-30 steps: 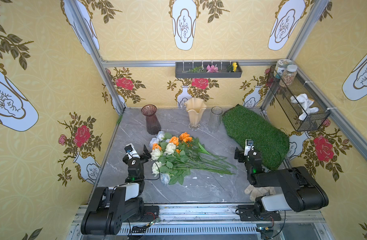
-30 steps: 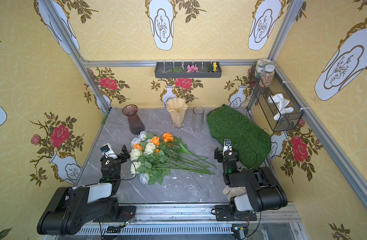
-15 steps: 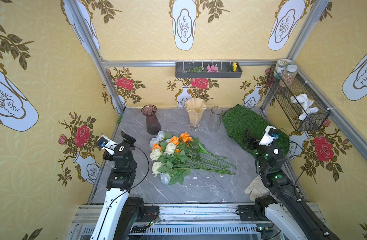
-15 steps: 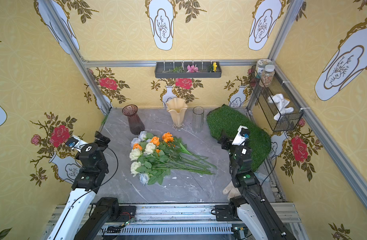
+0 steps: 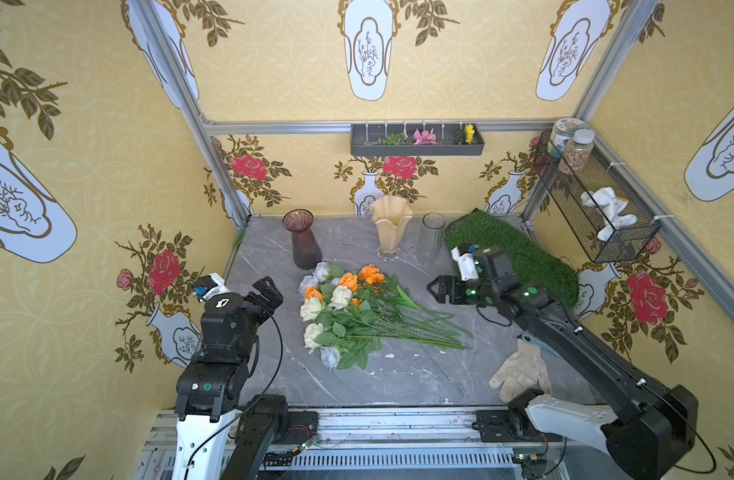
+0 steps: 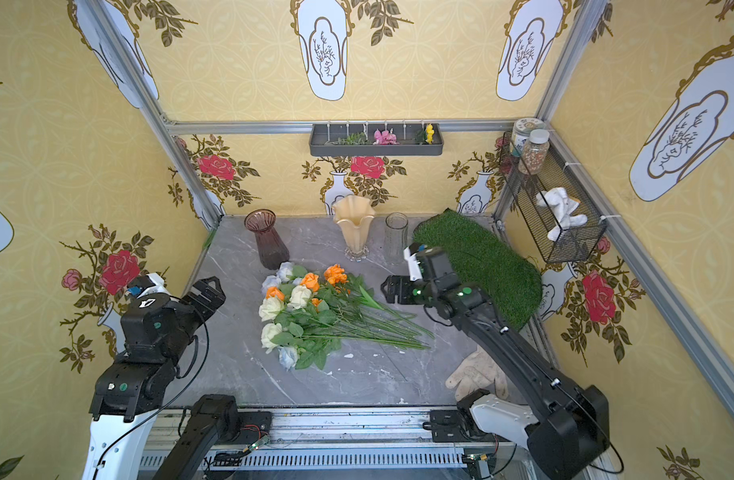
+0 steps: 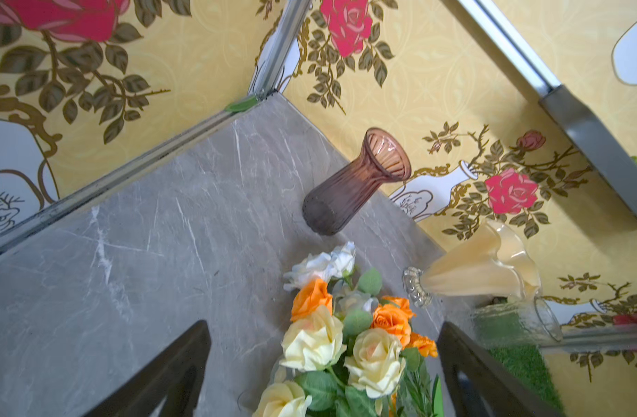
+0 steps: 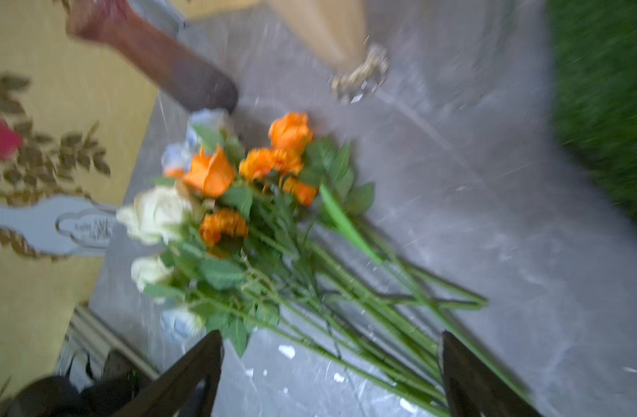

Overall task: Arrange the flowers in different vases according to their colors
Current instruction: Pick up the flower at the center of the board.

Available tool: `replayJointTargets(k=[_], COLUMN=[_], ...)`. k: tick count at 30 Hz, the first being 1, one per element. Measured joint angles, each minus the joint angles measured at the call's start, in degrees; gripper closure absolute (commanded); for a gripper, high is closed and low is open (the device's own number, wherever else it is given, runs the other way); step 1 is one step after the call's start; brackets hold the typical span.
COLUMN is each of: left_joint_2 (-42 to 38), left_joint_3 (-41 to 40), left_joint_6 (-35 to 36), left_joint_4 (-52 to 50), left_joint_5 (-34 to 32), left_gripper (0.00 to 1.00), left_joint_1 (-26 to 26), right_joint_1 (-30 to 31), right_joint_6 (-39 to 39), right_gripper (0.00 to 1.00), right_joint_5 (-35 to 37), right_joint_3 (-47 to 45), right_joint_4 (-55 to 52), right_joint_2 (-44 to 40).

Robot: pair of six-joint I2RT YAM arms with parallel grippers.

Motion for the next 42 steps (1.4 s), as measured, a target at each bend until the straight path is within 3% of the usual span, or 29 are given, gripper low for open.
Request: replayJointTargets(k=[2, 9, 14, 25, 30, 40, 42], left_joint_2=[2.7, 9.2, 4.5, -1.2, -2.3, -1.7, -1.6], left_joint_3=[0.4, 1.4, -1.9, -3.0, -3.2, -3.3, -3.3], left_joint_6=[-0.4, -3.3, -3.3, -3.4, -3.4, -3.7, -3.8], left_joint_4=[-2.4, -9.5, -8.4, -7.0, -6.3, -5.9, -5.9], left_joint_5=[3.0, 4.2, 8.1, 8.7, 8.7, 8.5, 8.4], left_gripper=[0.00, 0.00, 0.02, 0.06, 0.08, 0.09, 0.09], left_joint_1=[0.0, -0.1, -0.9, -2.8, -2.8, -2.8, -2.8], right_joint_1=[4.2, 12.0, 12.2, 11.5, 12.2, 14.9, 15.2], right_joint_6=[1.2, 2.8, 3.7, 2.7, 1.9, -4.5, -6.3], right_gripper=[0.24, 0.43, 0.50, 0.61, 0.70, 1.00, 1.00], right_joint_5=[0.8, 4.0, 5.0, 5.6, 7.1, 13.3, 14.8], right_joint_3=[0.3, 4.5, 4.6, 7.9, 9.7, 14.7, 15.8], right_joint_4=[-0.9, 0.4, 3.3, 6.6, 6.1, 1.8, 1.0], right_joint_2=[3.7, 16.4, 22.5, 30.9, 33.6, 34.8, 34.8])
